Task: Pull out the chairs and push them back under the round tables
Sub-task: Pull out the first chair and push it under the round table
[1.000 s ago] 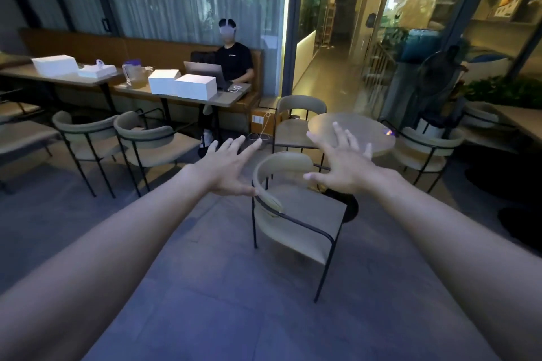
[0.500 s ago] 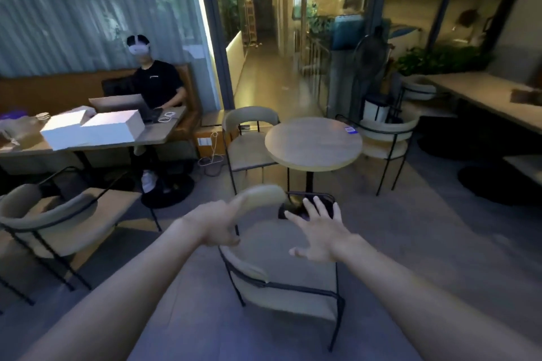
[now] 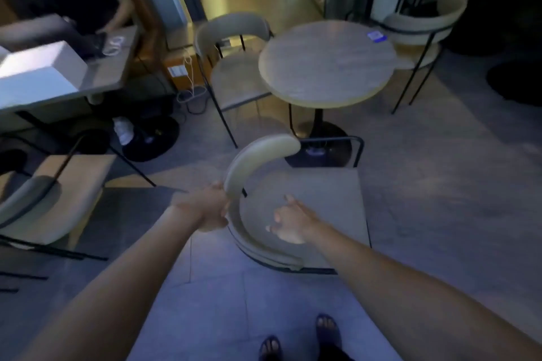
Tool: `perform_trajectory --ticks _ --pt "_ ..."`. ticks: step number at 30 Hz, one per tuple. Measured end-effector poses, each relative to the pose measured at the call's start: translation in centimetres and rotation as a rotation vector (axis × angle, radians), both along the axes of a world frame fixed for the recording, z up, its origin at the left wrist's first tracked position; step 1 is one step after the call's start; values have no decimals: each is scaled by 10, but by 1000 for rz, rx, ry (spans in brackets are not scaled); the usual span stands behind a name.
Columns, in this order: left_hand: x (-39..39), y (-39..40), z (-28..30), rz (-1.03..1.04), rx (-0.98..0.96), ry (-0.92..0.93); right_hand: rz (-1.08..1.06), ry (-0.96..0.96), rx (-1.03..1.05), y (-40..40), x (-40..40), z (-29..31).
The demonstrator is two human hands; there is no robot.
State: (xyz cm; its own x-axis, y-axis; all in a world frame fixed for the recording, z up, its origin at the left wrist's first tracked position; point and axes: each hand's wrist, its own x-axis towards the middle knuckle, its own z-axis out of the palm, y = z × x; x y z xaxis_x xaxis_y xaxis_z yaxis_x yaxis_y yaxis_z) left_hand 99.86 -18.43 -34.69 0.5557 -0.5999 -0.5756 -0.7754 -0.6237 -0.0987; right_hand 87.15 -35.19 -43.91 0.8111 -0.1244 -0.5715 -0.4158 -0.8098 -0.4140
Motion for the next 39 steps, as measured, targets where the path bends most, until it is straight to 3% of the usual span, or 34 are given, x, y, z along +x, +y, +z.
perform_trajectory --ticks 9,13,16,21,25,32,39 --pt "56 -4 -154 -309 239 -31 -170 139 207 94 26 -115" --pt "72 7 -201 -298 272 70 -237 126 104 122 43 -141" --pt "75 18 -222 -296 165 102 -300 125 42 134 63 -150" --pt "78 28 -245 -346 -154 18 -387 85 -80 147 84 -158" --pt "78 31 -252 -358 -250 -68 -293 -30 -156 145 80 -161" --pt "66 28 -241 -241 -231 -66 -187 -34 -146 140 77 -159" --pt "9 38 -229 -195 -160 -129 62 41 -157 134 34 -157"
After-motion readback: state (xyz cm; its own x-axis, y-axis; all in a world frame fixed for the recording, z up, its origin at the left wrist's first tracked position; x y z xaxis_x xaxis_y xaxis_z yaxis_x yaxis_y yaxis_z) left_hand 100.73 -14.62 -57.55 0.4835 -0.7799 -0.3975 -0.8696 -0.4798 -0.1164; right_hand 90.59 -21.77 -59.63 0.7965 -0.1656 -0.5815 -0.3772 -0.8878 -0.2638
